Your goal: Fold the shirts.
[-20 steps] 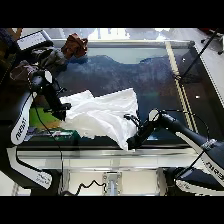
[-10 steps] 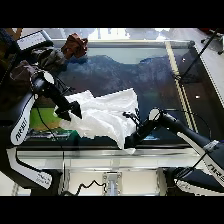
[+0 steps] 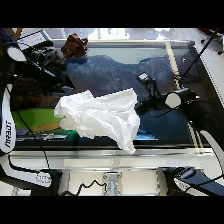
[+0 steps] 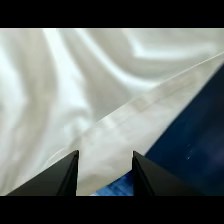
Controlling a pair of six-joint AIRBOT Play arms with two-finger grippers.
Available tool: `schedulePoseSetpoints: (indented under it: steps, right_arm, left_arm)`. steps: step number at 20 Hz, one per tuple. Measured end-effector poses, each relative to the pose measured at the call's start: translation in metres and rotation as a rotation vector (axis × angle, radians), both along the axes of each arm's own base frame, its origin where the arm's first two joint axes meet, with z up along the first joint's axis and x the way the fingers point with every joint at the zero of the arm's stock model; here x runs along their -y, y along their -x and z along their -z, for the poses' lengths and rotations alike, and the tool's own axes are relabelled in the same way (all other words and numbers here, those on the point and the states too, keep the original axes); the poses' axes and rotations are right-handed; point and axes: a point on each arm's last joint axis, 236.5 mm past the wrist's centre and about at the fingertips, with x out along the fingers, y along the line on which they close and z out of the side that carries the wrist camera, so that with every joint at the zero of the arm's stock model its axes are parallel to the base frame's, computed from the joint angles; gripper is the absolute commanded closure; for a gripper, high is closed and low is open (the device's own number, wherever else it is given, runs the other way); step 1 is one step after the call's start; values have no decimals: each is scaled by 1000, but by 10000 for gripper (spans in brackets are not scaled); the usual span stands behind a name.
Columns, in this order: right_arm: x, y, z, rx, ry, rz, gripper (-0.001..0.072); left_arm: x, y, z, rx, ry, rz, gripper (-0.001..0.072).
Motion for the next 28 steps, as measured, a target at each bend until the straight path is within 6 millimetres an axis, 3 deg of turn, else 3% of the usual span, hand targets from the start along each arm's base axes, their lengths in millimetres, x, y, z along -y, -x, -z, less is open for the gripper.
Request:
schedulePoseSetpoints:
  steps: [2, 5, 8, 11, 14, 21, 28]
  right_arm:
    - [28, -31, -12, 62, -31, 122, 328]
    - [75, -56, -3, 17, -113, 296, 328]
    - [108, -61, 22, -100, -190, 392, 328]
    - [125, -58, 45, -199, -236, 439, 327]
    - [118, -48, 65, -313, -284, 422, 328]
    - [74, -20, 93, -496, -317, 289, 328]
    - [49, 19, 117, -635, -316, 228, 328]
  left_arm:
    - [-30, -12, -7, 44, -105, -69, 4]
    - [-69, -22, -5, 69, -244, -142, 5]
    - [-90, -26, 4, 54, -316, -175, 5]
    - [-111, -27, 21, 11, -388, -200, 6]
    - [-119, -19, 44, -80, -423, -189, 6]
    - [-122, 11, 89, -320, -441, -136, 9]
    - [-111, 65, 133, -567, -405, -70, 10]
